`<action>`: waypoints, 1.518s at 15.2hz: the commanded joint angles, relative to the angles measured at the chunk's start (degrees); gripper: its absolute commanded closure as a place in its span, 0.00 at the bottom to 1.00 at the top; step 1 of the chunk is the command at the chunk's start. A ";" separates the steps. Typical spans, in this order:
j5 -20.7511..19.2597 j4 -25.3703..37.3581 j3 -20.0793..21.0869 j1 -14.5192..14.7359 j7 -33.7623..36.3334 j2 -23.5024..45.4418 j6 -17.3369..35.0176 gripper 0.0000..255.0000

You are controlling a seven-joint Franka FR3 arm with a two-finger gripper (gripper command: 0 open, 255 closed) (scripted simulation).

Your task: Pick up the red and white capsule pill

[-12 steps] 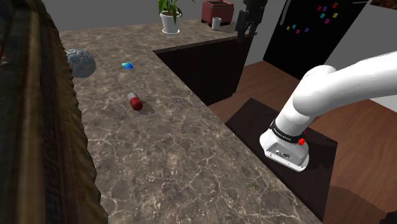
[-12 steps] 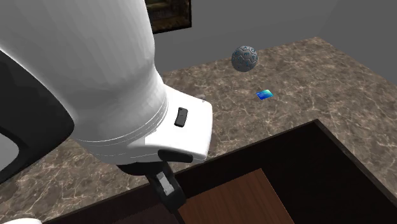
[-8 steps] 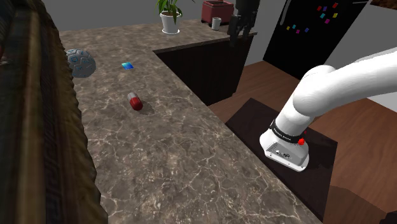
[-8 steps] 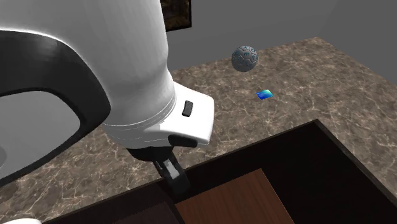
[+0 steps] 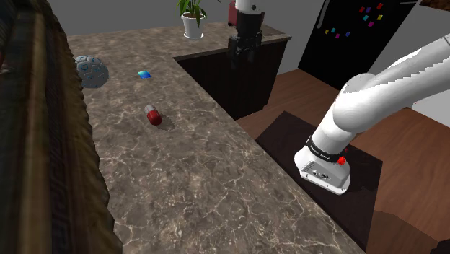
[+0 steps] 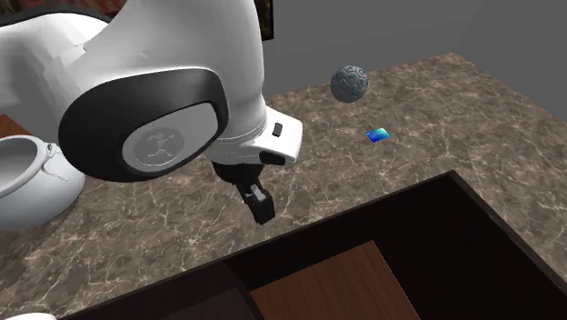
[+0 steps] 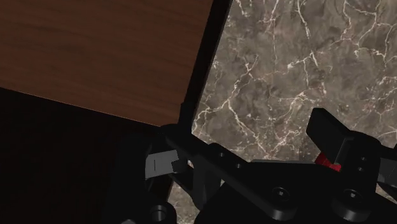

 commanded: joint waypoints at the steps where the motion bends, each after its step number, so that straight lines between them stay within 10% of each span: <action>1: 0.57 1.14 1.34 0.17 1.83 3.66 2.76 0.00; 23: -9.09 31.40 9.52 5.68 25.91 51.51 20.96 0.00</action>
